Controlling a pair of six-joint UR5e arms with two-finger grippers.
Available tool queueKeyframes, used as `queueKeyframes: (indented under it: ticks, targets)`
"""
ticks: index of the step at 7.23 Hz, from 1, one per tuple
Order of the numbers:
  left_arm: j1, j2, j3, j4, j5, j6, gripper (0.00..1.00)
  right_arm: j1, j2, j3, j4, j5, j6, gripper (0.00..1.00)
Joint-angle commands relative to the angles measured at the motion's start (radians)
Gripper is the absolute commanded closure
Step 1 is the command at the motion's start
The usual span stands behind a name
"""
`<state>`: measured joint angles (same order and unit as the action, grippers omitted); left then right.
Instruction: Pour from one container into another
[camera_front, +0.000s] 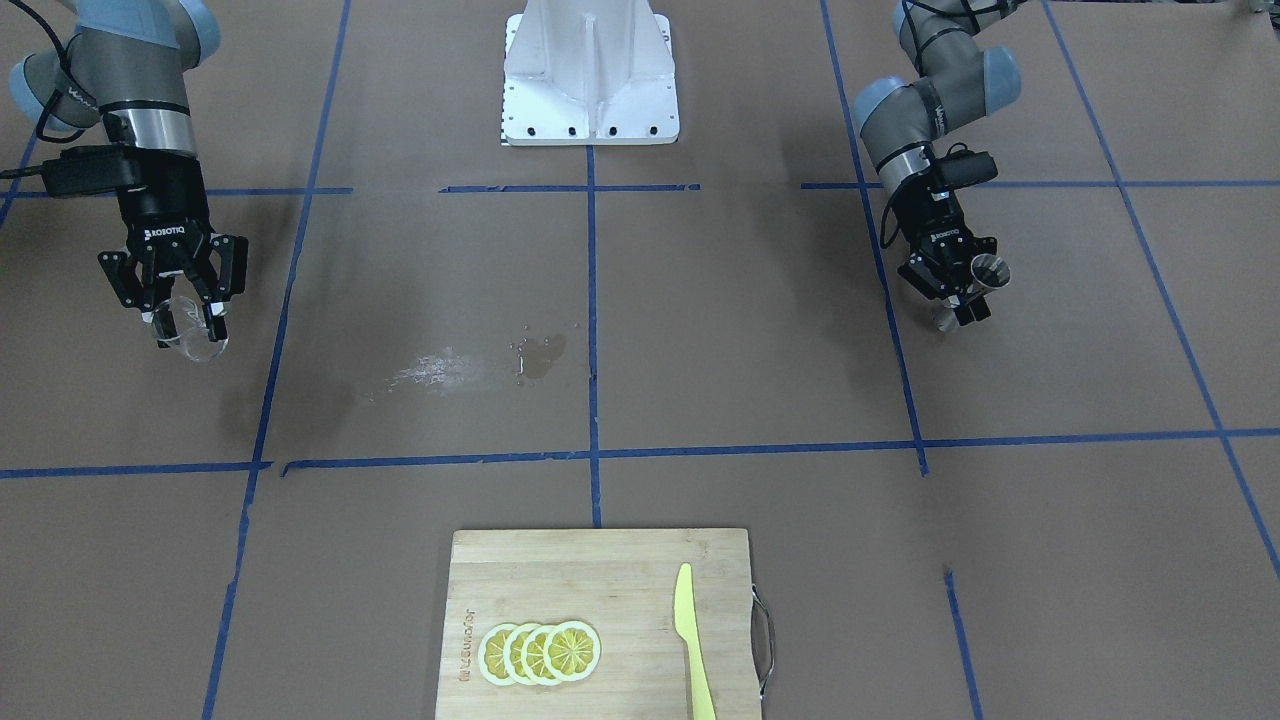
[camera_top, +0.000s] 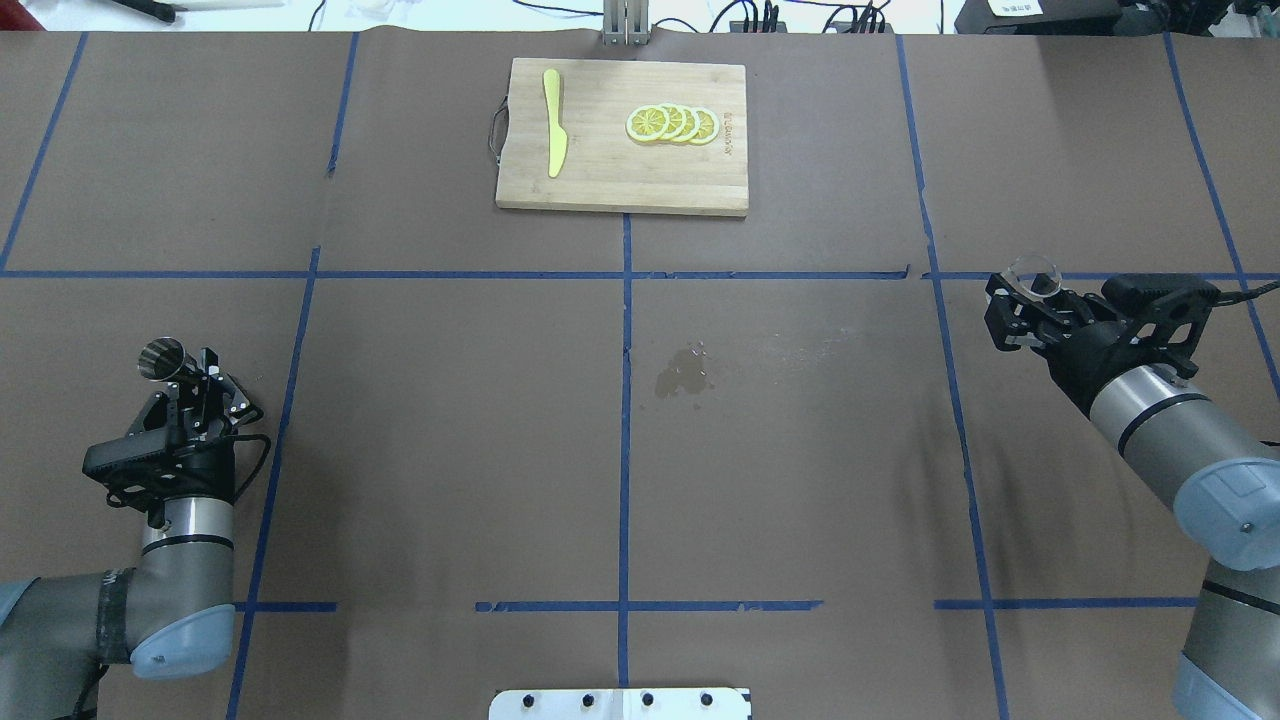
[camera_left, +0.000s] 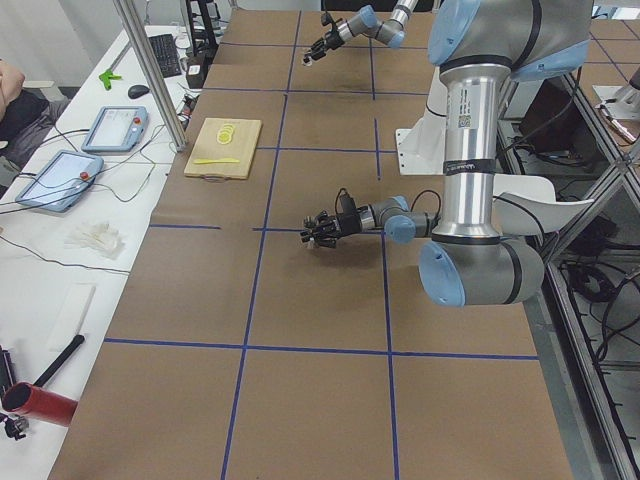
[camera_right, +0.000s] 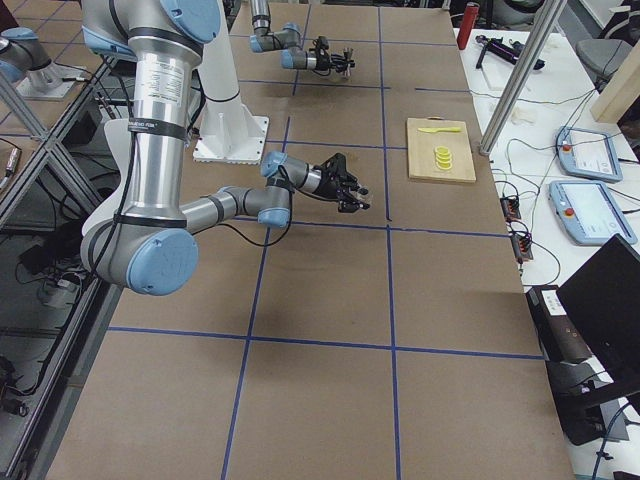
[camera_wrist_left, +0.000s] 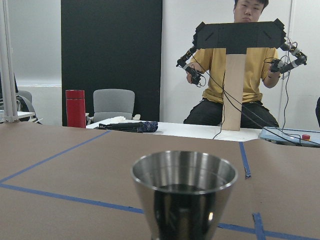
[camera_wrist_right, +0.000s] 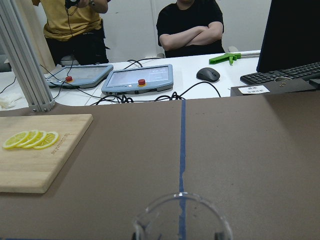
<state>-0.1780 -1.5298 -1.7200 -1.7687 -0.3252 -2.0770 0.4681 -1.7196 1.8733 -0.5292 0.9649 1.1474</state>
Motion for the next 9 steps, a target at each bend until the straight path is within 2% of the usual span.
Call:
queueKeyframes:
  ticks: [1,6,9]
  targets:
    - [0.003,-0.006,0.002,0.0,0.0,0.0,0.68,0.0,0.0,0.0,0.002,0.0,0.0,1.0]
    - [0.005,-0.013,0.014,0.0,-0.002,0.0,0.64,0.0,0.0,-0.002,0.002,0.0,0.0,1.0]
    - [0.005,-0.013,0.014,0.0,0.0,0.0,0.57,0.0,0.0,-0.002,0.002,0.0,0.0,1.0]
